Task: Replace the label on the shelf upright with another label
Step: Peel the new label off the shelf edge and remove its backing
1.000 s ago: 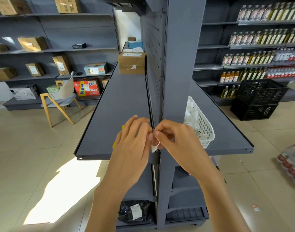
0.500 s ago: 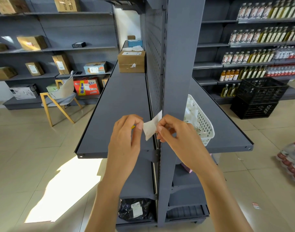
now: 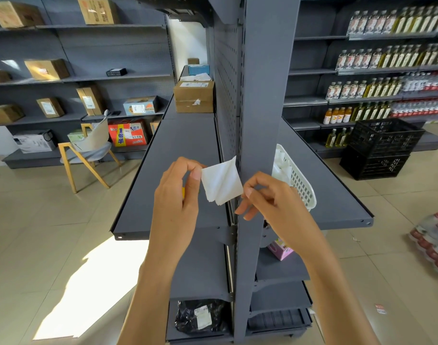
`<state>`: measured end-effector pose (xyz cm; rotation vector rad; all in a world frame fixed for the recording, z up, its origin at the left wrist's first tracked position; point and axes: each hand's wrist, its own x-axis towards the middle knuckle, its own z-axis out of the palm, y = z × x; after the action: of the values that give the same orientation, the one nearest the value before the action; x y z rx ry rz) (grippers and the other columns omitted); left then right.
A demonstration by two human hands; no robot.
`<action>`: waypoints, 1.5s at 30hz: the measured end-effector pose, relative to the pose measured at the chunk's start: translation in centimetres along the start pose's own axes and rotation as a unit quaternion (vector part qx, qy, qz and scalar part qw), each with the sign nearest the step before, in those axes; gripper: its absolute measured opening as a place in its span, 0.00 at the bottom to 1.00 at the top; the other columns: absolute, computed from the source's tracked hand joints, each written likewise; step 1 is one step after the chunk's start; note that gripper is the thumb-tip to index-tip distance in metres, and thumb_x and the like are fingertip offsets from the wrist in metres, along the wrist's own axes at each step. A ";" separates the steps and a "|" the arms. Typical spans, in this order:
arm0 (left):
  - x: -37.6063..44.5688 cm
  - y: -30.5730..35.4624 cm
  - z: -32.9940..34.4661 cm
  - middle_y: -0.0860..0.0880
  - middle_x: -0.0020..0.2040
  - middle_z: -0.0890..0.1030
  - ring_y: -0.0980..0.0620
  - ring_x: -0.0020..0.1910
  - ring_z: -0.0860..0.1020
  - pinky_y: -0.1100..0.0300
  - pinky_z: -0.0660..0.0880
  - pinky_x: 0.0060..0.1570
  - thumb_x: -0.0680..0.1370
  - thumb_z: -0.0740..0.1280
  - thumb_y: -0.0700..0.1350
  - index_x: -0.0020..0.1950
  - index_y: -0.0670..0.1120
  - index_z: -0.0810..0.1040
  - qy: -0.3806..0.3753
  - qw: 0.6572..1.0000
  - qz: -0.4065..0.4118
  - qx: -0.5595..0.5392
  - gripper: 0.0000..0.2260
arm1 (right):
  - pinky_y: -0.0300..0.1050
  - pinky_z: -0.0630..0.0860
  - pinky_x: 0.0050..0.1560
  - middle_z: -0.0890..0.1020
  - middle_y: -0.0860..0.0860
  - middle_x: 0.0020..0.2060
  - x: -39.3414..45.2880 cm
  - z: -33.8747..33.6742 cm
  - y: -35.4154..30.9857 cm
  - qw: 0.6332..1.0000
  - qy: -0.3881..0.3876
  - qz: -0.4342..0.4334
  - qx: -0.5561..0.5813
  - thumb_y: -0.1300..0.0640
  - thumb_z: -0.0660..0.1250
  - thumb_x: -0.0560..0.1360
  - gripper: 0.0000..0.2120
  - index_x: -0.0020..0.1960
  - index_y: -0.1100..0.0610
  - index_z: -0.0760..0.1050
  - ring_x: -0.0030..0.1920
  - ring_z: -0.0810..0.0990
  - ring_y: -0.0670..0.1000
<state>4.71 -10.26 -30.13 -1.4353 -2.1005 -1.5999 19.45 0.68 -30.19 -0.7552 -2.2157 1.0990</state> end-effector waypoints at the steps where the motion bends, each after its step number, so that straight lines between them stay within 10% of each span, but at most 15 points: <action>1: 0.1 0.1 -0.1 0.58 0.45 0.77 0.53 0.44 0.75 0.67 0.67 0.38 0.84 0.56 0.45 0.50 0.48 0.74 0.000 1.000 0.002 0.004 0.08 | 0.36 0.69 0.33 0.88 0.45 0.35 0.0 -0.1 0.0 1.000 0.002 0.000 0.001 0.58 0.60 0.83 0.11 0.42 0.50 0.72 0.34 0.86 0.44; 33: 2.4 3.5 0.1 0.60 0.41 0.75 0.51 0.37 0.73 0.61 0.66 0.28 0.82 0.53 0.49 0.47 0.48 0.71 0.100 0.992 0.067 -0.032 0.10 | 0.34 0.72 0.28 0.85 0.52 0.30 1.3 -5.4 5.7 0.979 0.153 0.013 0.135 0.60 0.60 0.83 0.09 0.46 0.58 0.75 0.26 0.79 0.46; 40: 2.5 3.5 0.9 0.62 0.45 0.77 0.57 0.43 0.77 0.65 0.71 0.32 0.80 0.53 0.54 0.48 0.48 0.72 0.091 0.993 0.057 -0.044 0.13 | 0.48 0.79 0.33 0.84 0.44 0.31 5.9 -6.6 10.1 0.983 0.155 0.066 -0.070 0.58 0.62 0.81 0.09 0.45 0.49 0.77 0.31 0.83 0.43; 45: 2.6 3.0 1.1 0.62 0.46 0.77 0.65 0.48 0.77 0.74 0.71 0.33 0.79 0.53 0.55 0.48 0.47 0.72 0.086 0.994 0.045 -0.040 0.14 | 0.40 0.75 0.31 0.82 0.36 0.34 7.4 -6.2 12.4 0.965 0.122 0.077 -0.220 0.56 0.64 0.81 0.13 0.45 0.41 0.81 0.36 0.83 0.42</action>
<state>5.99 -7.85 -26.96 -1.3419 -1.8696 -1.7243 21.57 15.26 -35.57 -1.1982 -2.2332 0.5378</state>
